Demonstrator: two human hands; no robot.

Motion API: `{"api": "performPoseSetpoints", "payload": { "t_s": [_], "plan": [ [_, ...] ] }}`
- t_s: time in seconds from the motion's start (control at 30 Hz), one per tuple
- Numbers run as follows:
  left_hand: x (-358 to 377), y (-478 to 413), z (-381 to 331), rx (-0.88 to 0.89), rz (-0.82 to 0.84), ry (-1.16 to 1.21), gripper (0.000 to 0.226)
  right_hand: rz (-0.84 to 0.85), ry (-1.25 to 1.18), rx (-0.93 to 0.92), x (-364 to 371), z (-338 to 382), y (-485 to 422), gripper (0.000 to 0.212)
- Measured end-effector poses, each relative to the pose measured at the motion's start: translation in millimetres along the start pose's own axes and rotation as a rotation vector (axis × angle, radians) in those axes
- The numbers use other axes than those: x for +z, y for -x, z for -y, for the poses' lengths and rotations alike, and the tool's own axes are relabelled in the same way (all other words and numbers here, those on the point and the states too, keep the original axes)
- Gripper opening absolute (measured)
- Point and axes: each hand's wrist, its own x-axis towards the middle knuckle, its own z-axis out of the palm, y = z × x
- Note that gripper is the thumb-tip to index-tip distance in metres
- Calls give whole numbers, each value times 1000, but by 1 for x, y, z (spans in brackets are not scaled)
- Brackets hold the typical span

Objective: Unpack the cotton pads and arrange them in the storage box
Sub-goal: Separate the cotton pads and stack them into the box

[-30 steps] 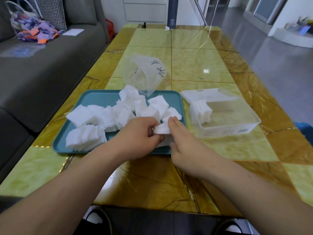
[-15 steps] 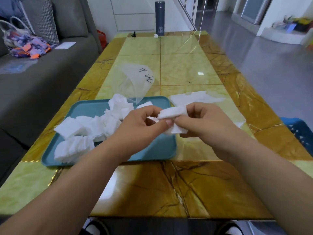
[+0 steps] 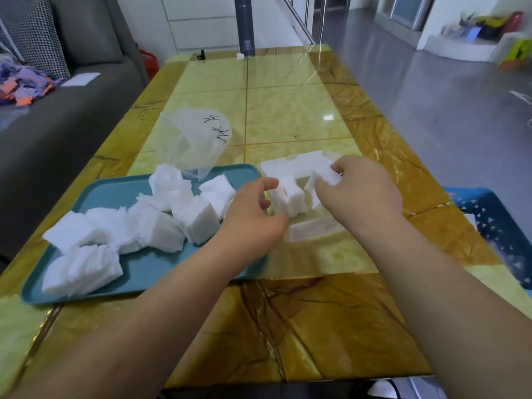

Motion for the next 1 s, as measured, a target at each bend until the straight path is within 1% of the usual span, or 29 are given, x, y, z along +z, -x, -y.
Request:
{"api": "performPoseSetpoints", "payload": {
  "t_s": [0.1, 0.2, 0.3, 0.33, 0.43, 0.5, 0.53, 0.7, 0.77, 0.83, 0.9, 0.93, 1.0],
  "plan": [
    [0, 1, 6, 22, -7, 21, 54, -5, 128, 13, 16, 6, -5, 18],
    [2, 3, 8, 28, -15, 40, 53, -4, 126, 24, 28, 10, -6, 22],
    [1, 3, 9, 35, -5, 54, 52, -3, 119, 12, 29, 17, -7, 32],
    [2, 3, 8, 43, -1, 51, 51, 5, 109, 5, 26, 18, -7, 31],
    [3, 3, 10, 56, 8, 51, 51, 129, 16, -17, 17, 21, -3, 20],
    [2, 2, 10, 62, 14, 38, 51, 227, -43, -29, 8, 24, 5, 24],
    [2, 2, 10, 65, 18, 31, 50, 241, -44, -39, 5, 25, 7, 23],
    [3, 2, 10, 66, 28, -7, 50, 118, 14, -64, 19, 13, 1, 13],
    [3, 2, 10, 69, 24, -31, 50, 157, -2, -74, 24, 12, 1, 18],
    [3, 1, 11, 74, 24, -42, 51, 181, 2, -89, 24, 14, 3, 10],
    [2, 3, 11, 84, 31, -57, 51, 167, 24, -79, 18, 16, 3, 3],
    [1, 4, 11, 90, 30, -67, 51, 165, 30, -62, 13, 17, 5, 4],
    [-3, 9, 10, 96, 5, -93, 49, 181, 47, -31, 4, 22, 10, 14]
  ]
}}
